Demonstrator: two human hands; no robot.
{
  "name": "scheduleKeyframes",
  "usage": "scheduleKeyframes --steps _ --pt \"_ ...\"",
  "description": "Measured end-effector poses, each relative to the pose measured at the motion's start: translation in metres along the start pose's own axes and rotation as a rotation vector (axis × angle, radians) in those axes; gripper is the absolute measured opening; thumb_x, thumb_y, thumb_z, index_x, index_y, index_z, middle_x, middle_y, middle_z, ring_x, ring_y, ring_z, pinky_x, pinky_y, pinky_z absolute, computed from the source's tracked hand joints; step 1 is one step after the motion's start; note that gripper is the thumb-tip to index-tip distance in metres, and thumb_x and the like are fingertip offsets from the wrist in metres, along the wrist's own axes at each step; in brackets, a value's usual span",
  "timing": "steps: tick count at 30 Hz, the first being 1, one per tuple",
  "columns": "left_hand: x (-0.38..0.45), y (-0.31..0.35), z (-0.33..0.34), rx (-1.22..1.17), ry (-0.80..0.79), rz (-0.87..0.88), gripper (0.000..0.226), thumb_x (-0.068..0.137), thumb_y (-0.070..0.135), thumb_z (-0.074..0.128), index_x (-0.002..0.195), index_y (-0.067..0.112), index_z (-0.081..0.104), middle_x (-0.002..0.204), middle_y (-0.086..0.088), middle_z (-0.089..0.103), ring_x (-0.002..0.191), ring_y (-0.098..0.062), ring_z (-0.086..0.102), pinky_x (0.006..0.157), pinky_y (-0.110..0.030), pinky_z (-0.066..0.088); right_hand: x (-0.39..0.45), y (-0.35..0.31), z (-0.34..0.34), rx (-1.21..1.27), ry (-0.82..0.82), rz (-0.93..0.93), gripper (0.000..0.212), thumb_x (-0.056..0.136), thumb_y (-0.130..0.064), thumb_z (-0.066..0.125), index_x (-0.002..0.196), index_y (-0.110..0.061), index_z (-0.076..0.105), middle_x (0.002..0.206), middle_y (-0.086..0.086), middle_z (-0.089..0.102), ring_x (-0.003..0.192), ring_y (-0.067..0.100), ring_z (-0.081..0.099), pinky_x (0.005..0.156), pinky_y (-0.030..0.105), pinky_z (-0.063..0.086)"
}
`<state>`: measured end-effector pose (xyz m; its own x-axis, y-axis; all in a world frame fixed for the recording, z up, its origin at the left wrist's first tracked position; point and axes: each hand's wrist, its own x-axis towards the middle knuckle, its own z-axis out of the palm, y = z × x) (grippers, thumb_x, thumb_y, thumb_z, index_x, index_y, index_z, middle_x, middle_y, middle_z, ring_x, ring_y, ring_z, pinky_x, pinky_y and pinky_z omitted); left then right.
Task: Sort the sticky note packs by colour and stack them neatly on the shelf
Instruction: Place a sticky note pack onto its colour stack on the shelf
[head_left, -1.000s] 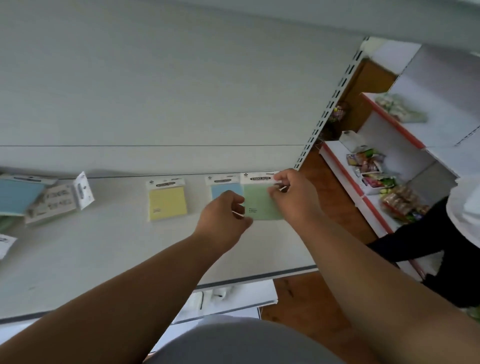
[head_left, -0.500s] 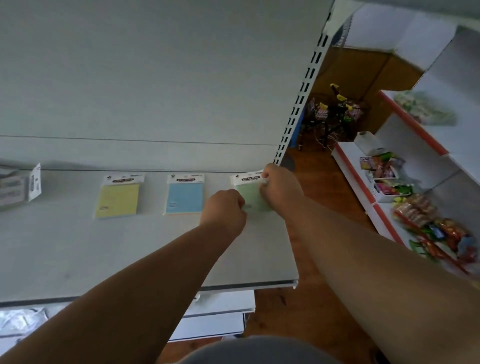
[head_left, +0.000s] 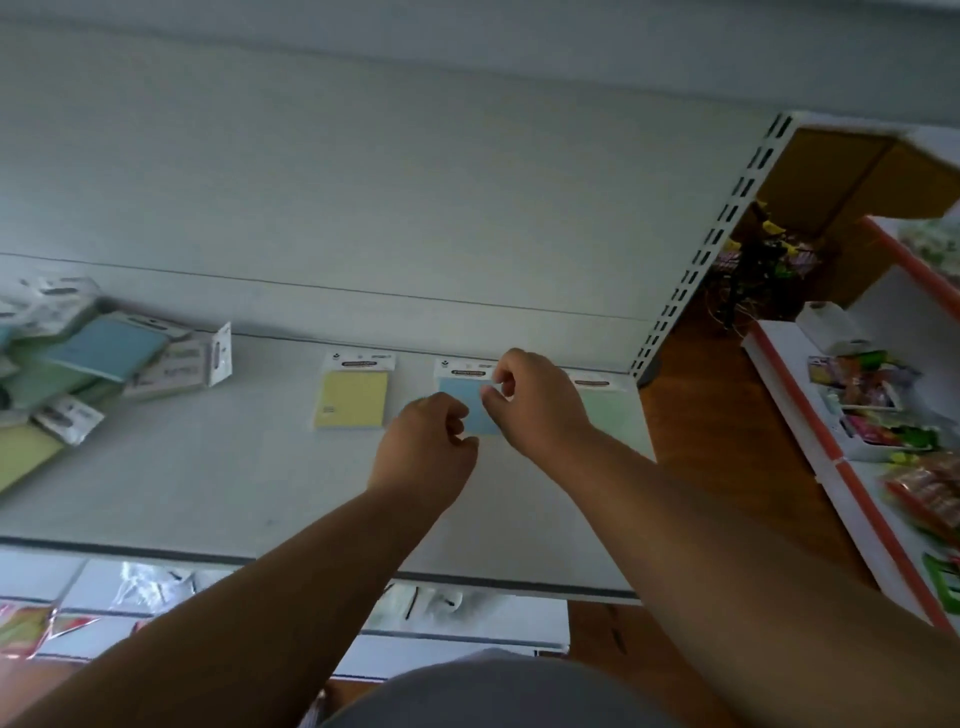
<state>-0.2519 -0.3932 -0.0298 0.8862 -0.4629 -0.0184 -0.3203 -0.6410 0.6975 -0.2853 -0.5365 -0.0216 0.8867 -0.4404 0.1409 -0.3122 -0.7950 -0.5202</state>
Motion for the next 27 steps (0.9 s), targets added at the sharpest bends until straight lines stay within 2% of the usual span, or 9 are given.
scheduleKeyframes --steps 7,10,14,16,17,19,22,24,27 --pt "0.018 -0.108 -0.106 0.044 0.121 -0.123 0.028 0.080 0.024 0.068 0.107 0.023 0.064 0.093 0.009 0.063 0.081 -0.009 0.056 0.073 -0.020 0.039 0.029 -0.136 0.079 0.179 -0.101 0.003 0.009 0.087 -0.027 0.057 0.082 -0.021 0.060 0.084 -0.004 0.064 0.078 0.016 0.058 0.065 0.027 0.044" --pt "0.027 -0.157 -0.151 0.048 0.145 -0.169 0.027 0.080 0.024 0.068 0.106 0.025 0.064 0.091 0.010 0.063 0.084 -0.012 0.060 0.073 -0.023 0.042 0.045 -0.187 0.121 0.214 -0.203 0.012 0.009 0.089 -0.028 0.056 0.093 -0.023 0.062 0.100 -0.002 0.066 0.090 0.019 0.060 0.070 0.026 0.040" --pt "0.035 -0.206 -0.196 0.091 0.145 -0.163 0.029 0.079 0.022 0.069 0.108 0.023 0.063 0.091 0.009 0.062 0.078 -0.010 0.058 0.072 -0.022 0.040 0.069 -0.234 0.168 0.201 -0.379 0.098 0.037 0.088 -0.031 0.059 0.124 -0.026 0.061 0.128 0.009 0.056 0.110 0.027 0.058 0.083 0.027 0.044" --pt "0.039 -0.223 -0.210 0.118 0.101 -0.103 0.035 0.079 0.022 0.070 0.113 0.021 0.063 0.096 0.008 0.061 0.077 -0.009 0.058 0.071 -0.021 0.040 0.076 -0.248 0.181 0.125 -0.397 0.162 0.032 0.088 -0.028 0.056 0.116 -0.016 0.066 0.118 0.014 0.061 0.103 0.033 0.060 0.077 0.028 0.045" --pt "0.041 -0.229 -0.215 0.127 0.075 -0.063 0.039 0.079 0.022 0.070 0.117 0.020 0.061 0.103 0.005 0.061 0.079 -0.008 0.059 0.072 -0.021 0.041 0.078 -0.253 0.184 0.127 -0.372 0.182 0.024 0.088 -0.023 0.054 0.101 -0.010 0.070 0.104 0.017 0.064 0.094 0.034 0.062 0.069 0.028 0.042" --pt "0.047 -0.236 -0.221 0.152 0.055 0.000 0.050 0.078 0.027 0.071 0.126 0.021 0.055 0.118 0.001 0.056 0.089 -0.013 0.060 0.077 -0.025 0.046 0.080 -0.264 0.178 0.299 -0.273 0.268 0.020 0.086 -0.016 0.054 0.076 -0.006 0.069 0.081 0.020 0.065 0.072 0.030 0.059 0.059 0.029 0.039" --pt "0.055 -0.237 -0.224 0.238 0.084 -0.009 0.059 0.078 0.042 0.070 0.130 0.023 0.049 0.124 -0.001 0.054 0.103 -0.025 0.059 0.086 -0.038 0.051 0.077 -0.284 0.158 0.962 -0.223 0.538 0.020 0.088 -0.010 0.055 0.084 -0.001 0.072 0.073 0.014 0.065 0.054 0.018 0.052 0.048 0.026 0.036" --pt "0.060 -0.233 -0.225 0.193 0.109 -0.035 0.044 0.084 0.042 0.064 0.122 0.023 0.053 0.111 0.002 0.060 0.097 -0.023 0.061 0.079 -0.036 0.051 0.073 -0.299 0.141 1.318 -0.335 0.629 0.023 0.092 -0.010 0.049 0.087 -0.001 0.070 0.068 0.006 0.063 0.052 0.014 0.049 0.045 0.023 0.033" --pt "0.066 -0.226 -0.228 0.024 0.155 -0.031 0.011 0.091 0.028 0.054 0.098 0.022 0.060 0.080 0.006 0.061 0.076 -0.021 0.058 0.063 -0.030 0.044 0.072 -0.310 0.125 1.363 -0.279 0.571 0.022 0.092 -0.010 0.049 0.090 -0.005 0.071 0.077 0.005 0.065 0.053 0.013 0.052 0.047 0.024 0.033"
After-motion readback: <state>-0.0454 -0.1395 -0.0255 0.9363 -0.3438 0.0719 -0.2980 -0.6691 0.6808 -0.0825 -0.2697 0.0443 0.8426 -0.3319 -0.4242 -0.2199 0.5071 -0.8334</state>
